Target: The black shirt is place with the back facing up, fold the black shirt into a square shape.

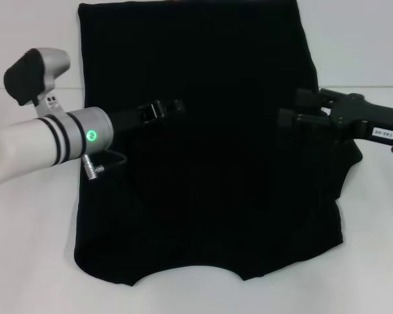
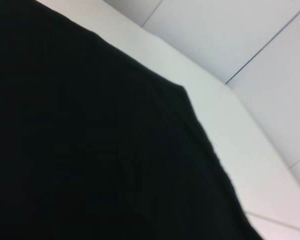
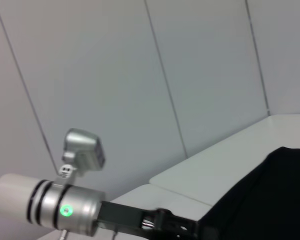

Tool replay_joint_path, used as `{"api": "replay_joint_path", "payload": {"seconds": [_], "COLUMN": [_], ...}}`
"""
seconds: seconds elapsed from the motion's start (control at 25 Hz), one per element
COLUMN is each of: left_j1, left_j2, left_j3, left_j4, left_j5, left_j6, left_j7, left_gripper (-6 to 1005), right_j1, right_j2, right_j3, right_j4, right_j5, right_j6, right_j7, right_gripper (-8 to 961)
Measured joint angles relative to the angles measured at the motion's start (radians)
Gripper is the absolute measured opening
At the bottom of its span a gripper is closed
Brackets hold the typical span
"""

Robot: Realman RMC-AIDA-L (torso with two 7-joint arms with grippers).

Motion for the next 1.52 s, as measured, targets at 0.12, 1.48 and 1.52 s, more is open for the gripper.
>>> {"api": "replay_joint_path", "payload": {"seconds": [0.12, 1.48, 1.52], "left_j1": [0.028, 0.067, 0.054], "left_j2": [0.01, -0.007, -0.008], "left_j3": [0.0, 0.253, 0.253], "left_j4": [0.019, 0.065, 0.056], "left_j5": [-0.027, 0.01, -0.005], "left_j6": [0.084, 0.11, 0.123], "left_j7": [0.0, 0.005, 0.004], "left_gripper": [386, 636, 636], "right_j1": [-0.003, 0.012, 0.012], "right_j2": [-0.015, -0.109, -0.109], "right_j3": [0.008, -0.025, -0.025], "right_j4": [-0.004, -0.006, -0.006], "right_j5": [-0.002, -0.014, -0.014], "right_j6": [0.021, 0.05, 0.049], "right_j7": [0.029, 0.245, 0.245], "right_gripper": [724, 706, 705]}}
